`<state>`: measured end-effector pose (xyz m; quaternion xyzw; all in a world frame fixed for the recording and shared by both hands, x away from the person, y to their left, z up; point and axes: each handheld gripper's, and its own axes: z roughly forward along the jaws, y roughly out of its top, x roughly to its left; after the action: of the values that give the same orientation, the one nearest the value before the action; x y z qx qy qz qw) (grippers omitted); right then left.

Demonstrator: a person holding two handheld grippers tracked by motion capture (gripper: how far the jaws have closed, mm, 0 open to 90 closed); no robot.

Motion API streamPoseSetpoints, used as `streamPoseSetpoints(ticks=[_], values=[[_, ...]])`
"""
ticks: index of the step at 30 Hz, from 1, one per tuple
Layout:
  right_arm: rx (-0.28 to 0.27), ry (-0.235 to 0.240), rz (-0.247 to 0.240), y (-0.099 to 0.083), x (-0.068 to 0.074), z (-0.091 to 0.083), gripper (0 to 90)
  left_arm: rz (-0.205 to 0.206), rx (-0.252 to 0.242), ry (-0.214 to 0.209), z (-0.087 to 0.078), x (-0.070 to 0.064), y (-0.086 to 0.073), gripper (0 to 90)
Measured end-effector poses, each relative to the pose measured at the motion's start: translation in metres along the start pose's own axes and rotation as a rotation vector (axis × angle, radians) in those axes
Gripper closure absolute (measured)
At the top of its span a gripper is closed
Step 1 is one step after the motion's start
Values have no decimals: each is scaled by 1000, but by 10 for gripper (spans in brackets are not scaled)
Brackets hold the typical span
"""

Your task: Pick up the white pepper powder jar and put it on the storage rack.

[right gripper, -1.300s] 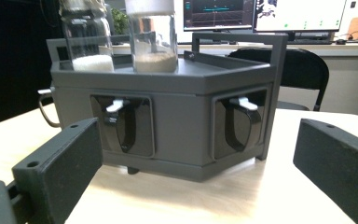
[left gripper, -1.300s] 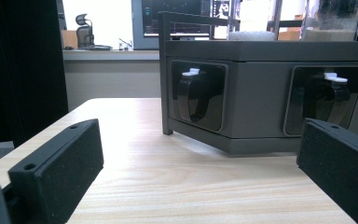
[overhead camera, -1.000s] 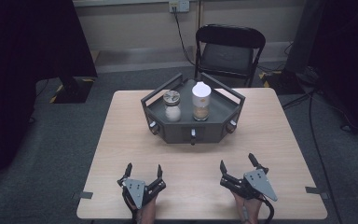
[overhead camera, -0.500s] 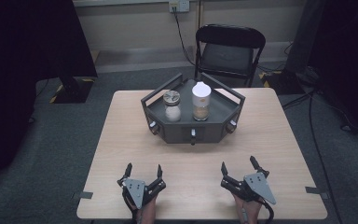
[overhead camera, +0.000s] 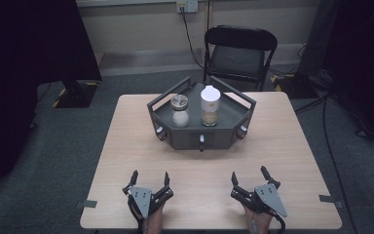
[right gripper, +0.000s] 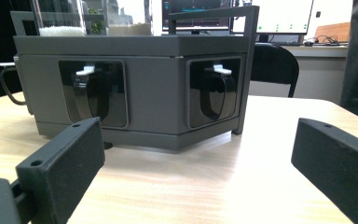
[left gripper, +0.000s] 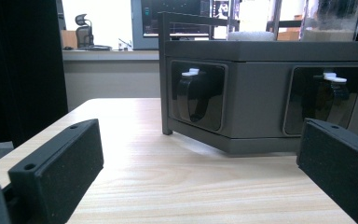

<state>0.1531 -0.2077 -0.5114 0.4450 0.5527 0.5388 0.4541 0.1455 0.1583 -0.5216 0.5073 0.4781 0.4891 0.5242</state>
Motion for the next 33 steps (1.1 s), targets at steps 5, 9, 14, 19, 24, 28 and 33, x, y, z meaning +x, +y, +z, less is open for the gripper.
streamPoseSetpoints(ticks=[5,9,14,19,24,28,33], values=[[-7,-4,-1,-2,1,0,13,0,0,0,0,0,0,0],[-21,1,-5,-4,0,-2,14,0,0,1,0,0,0,0],[-25,1,-5,-5,0,-2,14,0,0,2,0,0,0,0],[-28,-1,6,-6,-1,-3,13,0,0,2,0,0,0,0],[-36,-1,8,-7,-1,-3,14,0,0,2,0,0,0,0],[-35,2,9,-7,-1,-3,14,0,0,2,0,0,0,0],[-37,1,8,-7,-1,-3,14,0,0,2,0,0,0,0]])
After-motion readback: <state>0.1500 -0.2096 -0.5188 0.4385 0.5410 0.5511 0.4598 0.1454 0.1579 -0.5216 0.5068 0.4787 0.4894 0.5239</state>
